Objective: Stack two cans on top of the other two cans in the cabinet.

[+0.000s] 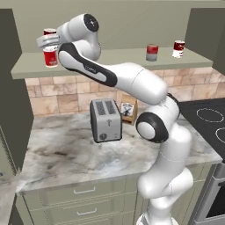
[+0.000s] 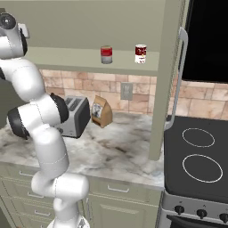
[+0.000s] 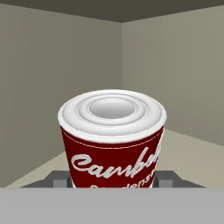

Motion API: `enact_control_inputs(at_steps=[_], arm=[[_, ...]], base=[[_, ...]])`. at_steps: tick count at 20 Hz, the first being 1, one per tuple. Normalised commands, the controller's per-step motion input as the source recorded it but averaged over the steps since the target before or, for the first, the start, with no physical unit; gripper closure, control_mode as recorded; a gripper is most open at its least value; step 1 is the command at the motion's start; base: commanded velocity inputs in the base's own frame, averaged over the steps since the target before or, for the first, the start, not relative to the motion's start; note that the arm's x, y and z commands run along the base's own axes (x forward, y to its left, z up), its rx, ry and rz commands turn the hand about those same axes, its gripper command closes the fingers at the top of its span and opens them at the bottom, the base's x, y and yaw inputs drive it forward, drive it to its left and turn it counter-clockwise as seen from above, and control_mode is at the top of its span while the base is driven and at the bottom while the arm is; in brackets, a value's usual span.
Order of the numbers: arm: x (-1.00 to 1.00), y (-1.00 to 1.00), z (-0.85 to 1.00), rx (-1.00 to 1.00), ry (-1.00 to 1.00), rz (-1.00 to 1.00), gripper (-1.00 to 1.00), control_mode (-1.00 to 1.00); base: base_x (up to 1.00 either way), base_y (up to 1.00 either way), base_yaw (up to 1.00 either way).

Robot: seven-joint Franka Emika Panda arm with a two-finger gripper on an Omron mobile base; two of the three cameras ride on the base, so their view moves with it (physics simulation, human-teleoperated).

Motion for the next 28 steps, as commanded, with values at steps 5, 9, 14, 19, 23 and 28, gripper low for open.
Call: enact_control_inputs(at_steps=[5,9,14,19,23,28], arm=[[0.09,0.06,0.0,0.0,0.0,0.0,1.0,-1.0],[0.05,0.01,-0.02,0.0,0.0,0.0,1.0,-1.0],[0.04,0.0,-0.08,0.0,0.0,0.0,1.0,-1.0],[0.06,0.0,-0.06,0.0,0.0,0.0,1.0,-1.0],[0.1,0.0,-0.06,0.0,0.0,0.0,1.0,-1.0],[0.12,0.0,0.0,0.0,0.0,0.0,1.0,-1.0]], base=[[0.0,0.0,0.0],[0.0,0.0,0.0],[0.0,0.0,0.0],[0.0,0.0,0.0],[0.0,0.0,0.0],[0.0,0.0,0.0]])
